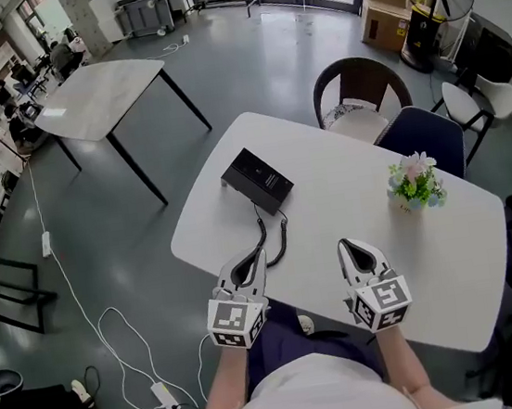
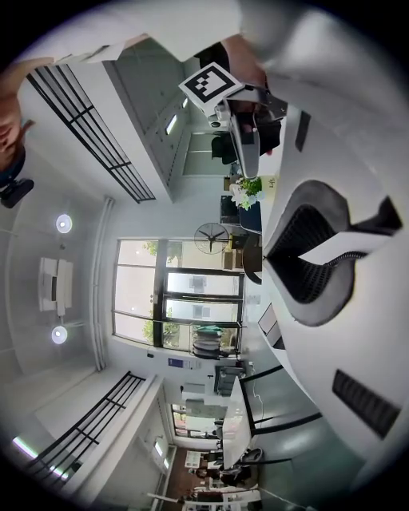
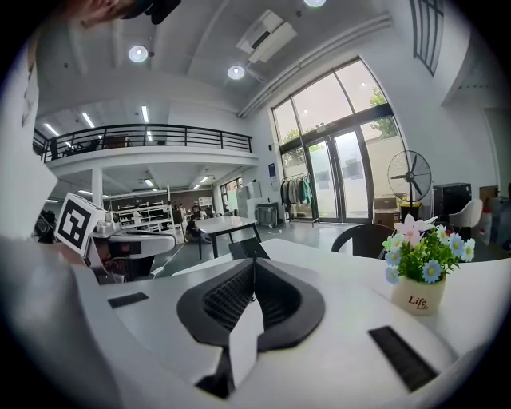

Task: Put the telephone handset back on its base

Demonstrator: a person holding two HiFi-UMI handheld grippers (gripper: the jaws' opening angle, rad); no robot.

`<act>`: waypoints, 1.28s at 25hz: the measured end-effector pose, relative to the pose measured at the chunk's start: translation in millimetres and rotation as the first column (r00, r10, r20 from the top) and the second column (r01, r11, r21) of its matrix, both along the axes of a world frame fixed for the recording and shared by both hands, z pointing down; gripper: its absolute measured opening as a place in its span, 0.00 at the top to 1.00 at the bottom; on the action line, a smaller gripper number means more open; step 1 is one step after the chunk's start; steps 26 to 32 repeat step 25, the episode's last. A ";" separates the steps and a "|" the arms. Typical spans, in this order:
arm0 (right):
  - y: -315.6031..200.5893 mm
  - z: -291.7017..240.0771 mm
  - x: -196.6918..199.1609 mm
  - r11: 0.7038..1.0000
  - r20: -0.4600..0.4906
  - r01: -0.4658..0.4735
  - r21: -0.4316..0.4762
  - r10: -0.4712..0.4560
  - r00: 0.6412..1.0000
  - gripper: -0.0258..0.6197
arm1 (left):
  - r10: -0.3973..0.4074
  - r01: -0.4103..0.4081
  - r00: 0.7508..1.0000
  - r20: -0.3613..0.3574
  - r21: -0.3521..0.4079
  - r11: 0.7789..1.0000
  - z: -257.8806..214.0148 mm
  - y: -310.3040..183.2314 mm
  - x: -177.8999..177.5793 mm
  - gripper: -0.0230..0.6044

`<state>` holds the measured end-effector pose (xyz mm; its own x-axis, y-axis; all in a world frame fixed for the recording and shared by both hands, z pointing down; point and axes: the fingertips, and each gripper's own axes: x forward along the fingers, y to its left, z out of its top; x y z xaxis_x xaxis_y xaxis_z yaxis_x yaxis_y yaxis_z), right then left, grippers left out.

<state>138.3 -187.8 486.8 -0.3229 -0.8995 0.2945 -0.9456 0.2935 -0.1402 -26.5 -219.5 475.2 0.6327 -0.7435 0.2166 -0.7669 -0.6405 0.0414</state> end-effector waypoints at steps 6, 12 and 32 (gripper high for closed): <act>1.9 3.1 0.9 1.000 0.007 0.003 -0.009 -0.002 1.000 0.91 | -0.006 0.006 1.000 -0.006 -0.016 1.000 5.4 1.4 1.6 0.94; 3.3 7.3 2.4 1.000 0.014 0.008 -0.019 -0.008 1.000 0.91 | -0.011 0.011 1.000 -0.009 -0.034 0.999 11.3 3.5 3.1 0.94; 7.6 12.9 -2.1 0.999 0.021 0.016 -0.030 -0.015 1.000 0.91 | -0.026 0.026 1.000 0.002 -0.046 0.999 16.1 8.6 -1.1 0.94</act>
